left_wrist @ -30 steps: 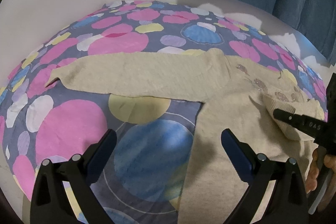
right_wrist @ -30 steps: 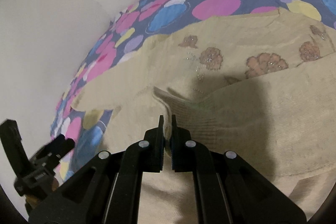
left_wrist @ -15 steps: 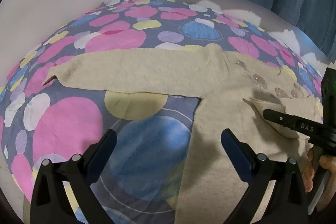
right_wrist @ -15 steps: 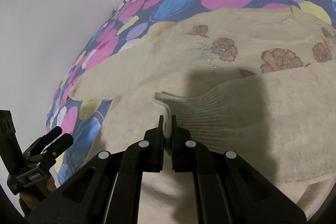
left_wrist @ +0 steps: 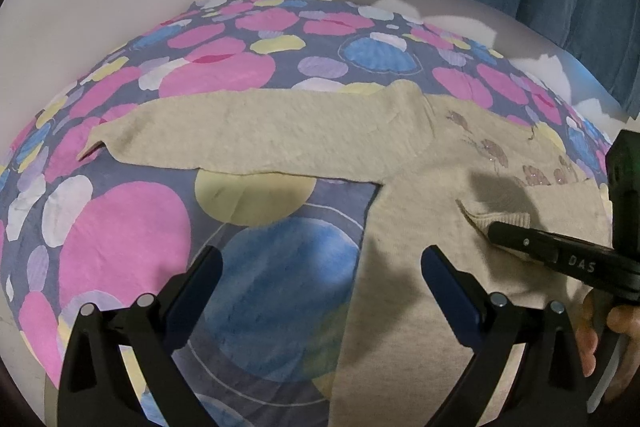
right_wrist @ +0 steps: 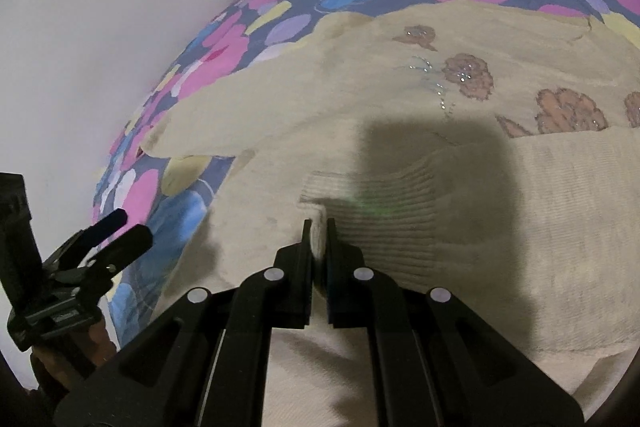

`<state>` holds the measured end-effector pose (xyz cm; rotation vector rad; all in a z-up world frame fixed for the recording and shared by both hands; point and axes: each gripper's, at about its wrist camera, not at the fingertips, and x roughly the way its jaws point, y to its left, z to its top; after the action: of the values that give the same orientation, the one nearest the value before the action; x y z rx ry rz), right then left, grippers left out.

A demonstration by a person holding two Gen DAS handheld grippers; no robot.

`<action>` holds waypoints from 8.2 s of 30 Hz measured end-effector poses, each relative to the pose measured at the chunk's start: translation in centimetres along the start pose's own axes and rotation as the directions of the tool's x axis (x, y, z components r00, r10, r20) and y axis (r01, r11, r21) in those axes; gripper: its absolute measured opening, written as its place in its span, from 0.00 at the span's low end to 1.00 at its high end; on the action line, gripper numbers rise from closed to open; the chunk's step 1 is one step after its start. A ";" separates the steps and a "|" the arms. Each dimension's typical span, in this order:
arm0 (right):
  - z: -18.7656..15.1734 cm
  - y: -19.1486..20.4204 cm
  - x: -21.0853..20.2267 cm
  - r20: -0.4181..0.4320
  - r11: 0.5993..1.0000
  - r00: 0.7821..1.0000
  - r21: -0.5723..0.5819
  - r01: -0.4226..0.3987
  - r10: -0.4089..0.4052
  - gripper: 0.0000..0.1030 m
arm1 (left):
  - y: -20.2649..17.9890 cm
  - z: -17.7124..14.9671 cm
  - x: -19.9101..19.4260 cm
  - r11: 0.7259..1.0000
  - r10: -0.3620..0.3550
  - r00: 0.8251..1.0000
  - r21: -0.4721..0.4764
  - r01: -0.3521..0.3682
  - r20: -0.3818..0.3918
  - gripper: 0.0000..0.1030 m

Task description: Fold small clothes

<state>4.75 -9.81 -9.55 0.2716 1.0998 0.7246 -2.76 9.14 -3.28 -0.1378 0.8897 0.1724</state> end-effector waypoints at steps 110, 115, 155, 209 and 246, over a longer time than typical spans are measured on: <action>-7.5 -21.1 -16.5 0.416 0.925 0.909 0.350 -0.150 -0.009 0.88 | -23.4 7.0 7.6 0.859 -0.350 0.930 0.355 0.368 -0.114 0.06; -7.6 -21.1 -16.5 0.418 0.924 0.909 0.348 -0.158 -0.002 0.88 | -25.1 4.8 6.0 0.832 -0.363 0.923 0.401 0.383 -0.127 0.18; 2.9 -12.6 -6.4 0.147 0.931 0.989 0.355 -0.082 0.031 0.05 | -1.4 2.9 6.4 0.982 -0.166 0.985 0.085 0.169 -0.037 0.50; -9.6 -21.2 -18.1 0.316 0.867 0.936 0.499 -0.022 -0.158 0.04 | -4.5 3.8 9.0 0.989 -0.069 0.993 0.122 0.081 -0.094 0.69; -10.8 -24.1 -25.4 0.380 0.842 0.903 0.538 -0.037 -0.203 0.27 | -3.2 9.9 8.9 0.919 -0.353 0.933 0.163 0.359 -0.066 0.69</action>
<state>-1.64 -45.89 -9.31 0.8184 0.8635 0.2354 10.87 8.76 -3.92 -0.1397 0.8956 -0.2486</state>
